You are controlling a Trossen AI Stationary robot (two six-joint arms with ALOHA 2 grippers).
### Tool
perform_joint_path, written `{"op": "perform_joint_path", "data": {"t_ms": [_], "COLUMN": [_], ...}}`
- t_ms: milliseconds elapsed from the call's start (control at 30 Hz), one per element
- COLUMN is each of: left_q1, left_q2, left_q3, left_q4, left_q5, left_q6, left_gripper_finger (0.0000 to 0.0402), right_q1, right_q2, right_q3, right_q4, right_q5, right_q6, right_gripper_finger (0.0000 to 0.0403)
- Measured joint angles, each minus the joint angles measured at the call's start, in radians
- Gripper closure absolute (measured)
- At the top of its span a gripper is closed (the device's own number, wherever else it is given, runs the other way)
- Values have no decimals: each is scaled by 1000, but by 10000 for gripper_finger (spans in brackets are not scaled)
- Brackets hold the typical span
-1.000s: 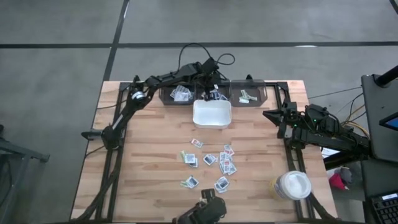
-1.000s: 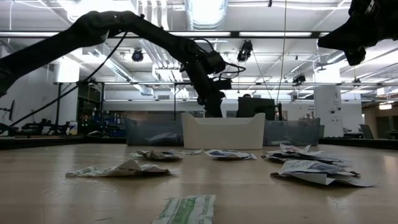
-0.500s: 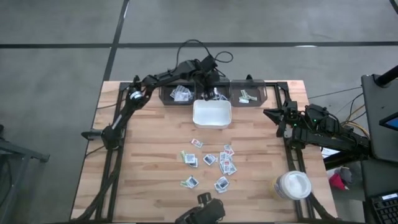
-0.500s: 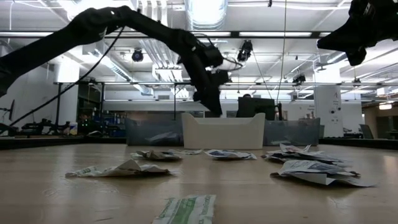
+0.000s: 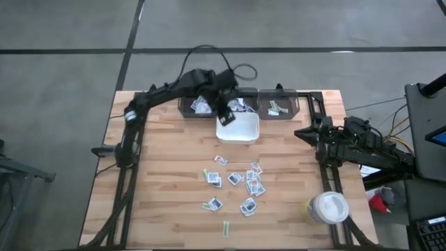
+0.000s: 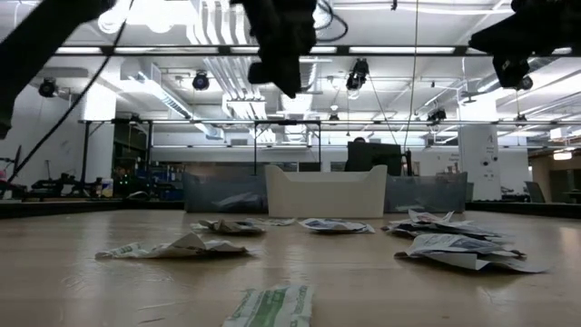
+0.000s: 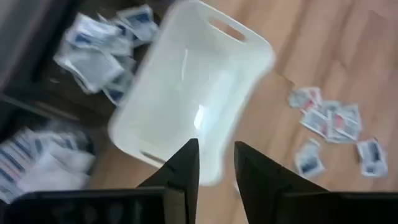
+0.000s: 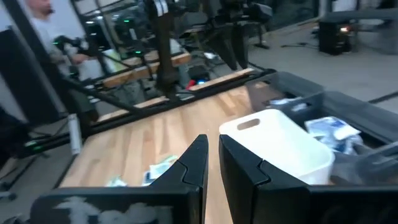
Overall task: Pick & Place First Aid Supplies
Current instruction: Put the blue alcohol pad into the middle gray bin
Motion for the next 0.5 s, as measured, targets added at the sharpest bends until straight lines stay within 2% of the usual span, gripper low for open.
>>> {"op": "perform_joint_path", "data": {"t_ms": [133,267,500], "left_q1": [-125,-268,-490], "left_q2": [-109,-234,-456], "left_q3": [-121,-291,-669], "left_q4": [18,83,438], "left_q5": [-131,-252,-394], "left_q6": [-136,-265,-405], "left_gripper_finger": [307,308,308], "right_q1": [0,1,7], "right_q2": [5,31,172], "right_q3": [0,0,40], "right_q4": [5,55,98], "right_q5": [-57,-119,-189], "right_q6": [0,3,-1], "right_gripper_finger": [364,364,364]}}
